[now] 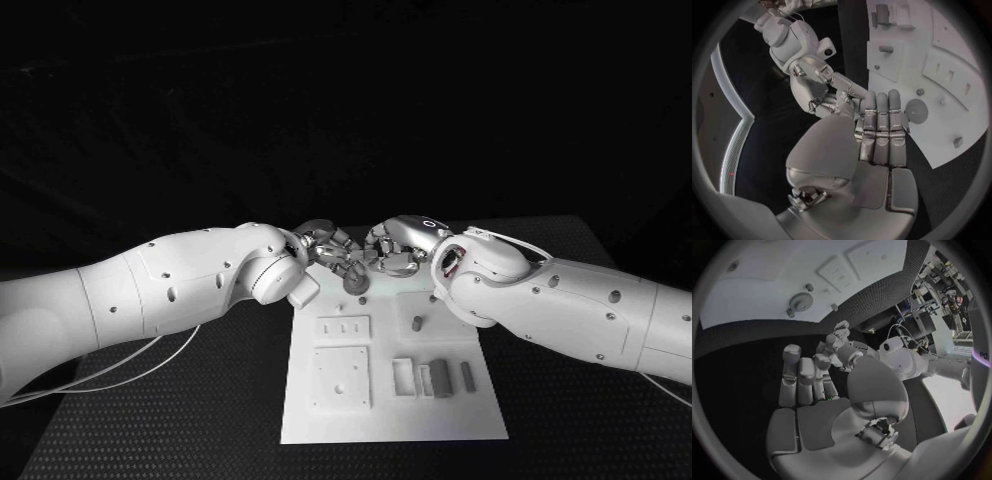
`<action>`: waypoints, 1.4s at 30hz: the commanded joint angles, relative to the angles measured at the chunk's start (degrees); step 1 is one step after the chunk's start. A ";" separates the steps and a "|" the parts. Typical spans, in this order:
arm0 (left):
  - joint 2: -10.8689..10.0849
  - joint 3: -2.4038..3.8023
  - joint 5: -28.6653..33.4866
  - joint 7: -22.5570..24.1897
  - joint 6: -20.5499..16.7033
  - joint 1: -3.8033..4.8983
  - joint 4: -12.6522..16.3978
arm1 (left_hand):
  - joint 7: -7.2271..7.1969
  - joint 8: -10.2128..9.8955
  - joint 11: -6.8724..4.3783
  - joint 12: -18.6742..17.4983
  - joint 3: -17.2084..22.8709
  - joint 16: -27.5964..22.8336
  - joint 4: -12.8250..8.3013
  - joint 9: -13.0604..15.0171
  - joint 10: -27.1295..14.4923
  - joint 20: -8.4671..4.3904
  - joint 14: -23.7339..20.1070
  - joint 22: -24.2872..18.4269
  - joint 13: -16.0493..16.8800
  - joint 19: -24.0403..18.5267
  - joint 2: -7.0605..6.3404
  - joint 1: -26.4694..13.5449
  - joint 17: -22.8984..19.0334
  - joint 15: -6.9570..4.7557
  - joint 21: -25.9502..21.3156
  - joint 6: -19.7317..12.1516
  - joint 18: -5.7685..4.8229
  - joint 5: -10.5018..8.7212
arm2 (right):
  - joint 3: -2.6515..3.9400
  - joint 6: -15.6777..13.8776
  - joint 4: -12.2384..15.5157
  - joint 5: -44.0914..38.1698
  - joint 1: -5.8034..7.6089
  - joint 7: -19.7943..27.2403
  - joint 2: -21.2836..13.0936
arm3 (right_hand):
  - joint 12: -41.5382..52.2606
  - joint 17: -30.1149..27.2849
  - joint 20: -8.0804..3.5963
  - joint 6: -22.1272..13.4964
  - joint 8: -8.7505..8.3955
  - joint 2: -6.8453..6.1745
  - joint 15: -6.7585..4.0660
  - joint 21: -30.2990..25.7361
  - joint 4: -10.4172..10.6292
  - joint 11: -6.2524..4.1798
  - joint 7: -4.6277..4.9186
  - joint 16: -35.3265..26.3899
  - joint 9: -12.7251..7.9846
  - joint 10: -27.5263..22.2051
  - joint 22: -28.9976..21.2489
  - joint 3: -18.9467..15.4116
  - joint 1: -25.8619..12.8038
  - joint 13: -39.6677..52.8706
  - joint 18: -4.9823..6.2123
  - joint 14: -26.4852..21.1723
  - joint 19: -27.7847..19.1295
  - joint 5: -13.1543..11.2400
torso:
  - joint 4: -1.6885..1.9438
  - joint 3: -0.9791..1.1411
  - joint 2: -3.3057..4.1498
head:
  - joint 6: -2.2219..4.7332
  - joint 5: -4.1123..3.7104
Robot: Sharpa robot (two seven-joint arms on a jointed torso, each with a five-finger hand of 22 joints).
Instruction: Assemble the parts on the task board
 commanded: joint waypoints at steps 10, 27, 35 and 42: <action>0.43 0.15 3.61 -0.17 3.57 0.13 0.23 | 0.66 -1.04 0.69 -0.94 4.26 -2.16 -0.07 0.70 -1.45 0.25 -0.50 1.36 1.86 -0.77 -6.68 -18.38 1.55 0.57 -1.62 -1.03 0.71 13.52 | -0.04 0.43 0.18 -0.82 -0.42 0.95 0.67 | -0.09 -0.07 -0.49 12.07 0.16 -0.23 -0.45 0.09 -0.14 -1.17 -0.99 0.08 0.12 -1.36 0.78 0.32 0.48 -0.06 0.79 0.17 0.18 0.16 | 0.02 0.01 0.03 | -0.12 0.07; 0.53 0.14 4.47 -2.78 3.74 0.13 0.33 | 0.13 -0.19 0.22 0.88 7.20 -0.81 -3.58 2.08 -1.76 0.05 -0.48 3.87 4.54 -0.66 -7.02 -19.97 3.34 0.29 -1.29 -0.50 0.94 12.77 | -0.04 0.30 0.13 -0.95 -0.51 0.78 0.70 | -0.11 -0.08 -0.52 12.10 0.12 -0.25 -0.47 0.08 -0.15 -1.18 -1.00 0.06 0.16 -1.31 0.77 0.35 0.50 -0.08 0.79 0.22 0.21 0.16 | 0.00 0.03 0.02 | -0.32 0.02; 0.91 0.07 4.27 -3.47 3.80 0.10 -0.04 | -0.01 0.00 0.11 2.25 9.42 0.55 -6.50 2.44 -2.31 -0.01 -0.83 4.90 5.59 -0.55 -7.96 -20.17 3.30 0.23 -1.31 -0.22 0.86 15.00 | -0.04 0.07 0.32 -1.02 -0.58 0.71 0.69 | -0.13 -0.09 -0.53 12.11 0.11 -0.26 -0.48 0.08 -0.15 -1.19 -1.01 0.05 0.18 -1.29 0.77 0.36 0.50 -0.09 0.79 0.24 0.22 0.16 | 0.02 0.03 0.05 | -0.47 -0.03; 1.04 -0.01 4.21 -3.89 3.29 0.07 -0.26 | -0.34 2.42 -0.15 5.08 16.47 3.31 -16.11 2.91 -3.22 -0.31 -1.33 7.09 7.34 0.12 -8.03 -30.17 2.53 0.00 -1.59 -0.26 0.68 13.63 | -0.04 0.06 0.46 -1.77 -0.61 0.39 0.71 | -0.14 -0.09 -0.54 12.13 0.10 -0.27 -0.49 0.07 -0.15 -1.20 -1.01 0.04 0.20 -1.27 0.77 0.37 0.51 -0.10 0.79 0.26 0.24 0.16 | -0.01 0.01 0.03 | -0.58 -0.06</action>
